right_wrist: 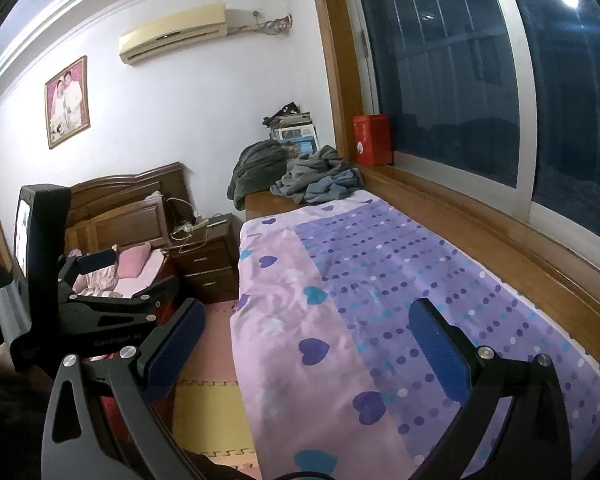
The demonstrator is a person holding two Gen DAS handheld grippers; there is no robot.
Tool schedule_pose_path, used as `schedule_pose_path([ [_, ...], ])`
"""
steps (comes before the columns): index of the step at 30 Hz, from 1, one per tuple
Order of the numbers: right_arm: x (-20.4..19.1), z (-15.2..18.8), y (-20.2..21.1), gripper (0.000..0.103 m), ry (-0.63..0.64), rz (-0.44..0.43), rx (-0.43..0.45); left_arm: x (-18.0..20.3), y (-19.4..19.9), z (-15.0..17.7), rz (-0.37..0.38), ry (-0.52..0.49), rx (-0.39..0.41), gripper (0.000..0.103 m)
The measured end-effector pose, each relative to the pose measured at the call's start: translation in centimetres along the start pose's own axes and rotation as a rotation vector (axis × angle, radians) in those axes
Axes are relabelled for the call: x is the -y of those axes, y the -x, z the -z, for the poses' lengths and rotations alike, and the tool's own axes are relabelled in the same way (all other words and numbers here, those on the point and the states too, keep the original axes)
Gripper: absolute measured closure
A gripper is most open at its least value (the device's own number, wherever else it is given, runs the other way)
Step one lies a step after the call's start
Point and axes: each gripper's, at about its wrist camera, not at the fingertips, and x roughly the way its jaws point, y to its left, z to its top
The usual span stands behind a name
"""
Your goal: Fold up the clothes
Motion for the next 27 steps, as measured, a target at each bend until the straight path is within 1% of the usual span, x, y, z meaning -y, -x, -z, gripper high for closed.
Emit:
schedule_pose_path([
  [27, -0.2, 0.2, -0.3, 0.000, 0.008, 0.016, -0.018, -0.1, -1.1, 0.3, 0.021, 0.017, -0.026, 0.000],
])
